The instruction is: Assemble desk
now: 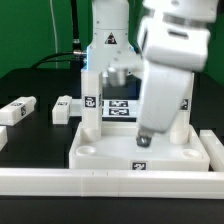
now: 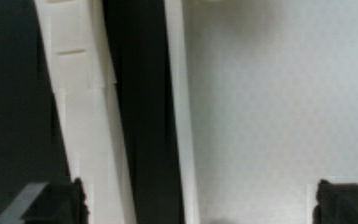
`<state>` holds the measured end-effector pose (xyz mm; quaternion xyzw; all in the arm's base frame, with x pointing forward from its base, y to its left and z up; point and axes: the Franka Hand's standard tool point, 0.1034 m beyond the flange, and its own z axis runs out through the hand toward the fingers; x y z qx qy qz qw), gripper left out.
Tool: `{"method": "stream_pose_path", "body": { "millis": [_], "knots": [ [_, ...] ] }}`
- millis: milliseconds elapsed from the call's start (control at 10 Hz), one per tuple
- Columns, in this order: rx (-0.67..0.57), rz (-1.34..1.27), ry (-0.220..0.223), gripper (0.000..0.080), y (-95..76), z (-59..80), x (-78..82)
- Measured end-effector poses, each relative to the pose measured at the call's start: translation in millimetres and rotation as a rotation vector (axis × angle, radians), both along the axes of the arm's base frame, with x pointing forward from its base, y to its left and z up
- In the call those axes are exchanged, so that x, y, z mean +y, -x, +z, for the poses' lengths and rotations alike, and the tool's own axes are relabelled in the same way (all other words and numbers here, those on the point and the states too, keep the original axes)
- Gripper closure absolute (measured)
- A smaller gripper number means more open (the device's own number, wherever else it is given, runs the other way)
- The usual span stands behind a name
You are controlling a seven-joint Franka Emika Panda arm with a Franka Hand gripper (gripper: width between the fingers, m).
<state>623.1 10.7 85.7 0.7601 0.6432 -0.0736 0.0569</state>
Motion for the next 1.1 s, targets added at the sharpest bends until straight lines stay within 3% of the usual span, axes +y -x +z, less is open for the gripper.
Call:
{"method": "stream_pose_path", "body": {
  "millis": [300,800,1100],
  "knots": [
    [-0.010,-0.029,0.014,0.0150,4.1,14.8,-15.5],
    [-0.026,-0.161,0.019,0.0150,10.0,12.6,-21.3],
    [-0.036,-0.484,0.058,0.0150,26.5,5.0,-44.3]
  ]
}}
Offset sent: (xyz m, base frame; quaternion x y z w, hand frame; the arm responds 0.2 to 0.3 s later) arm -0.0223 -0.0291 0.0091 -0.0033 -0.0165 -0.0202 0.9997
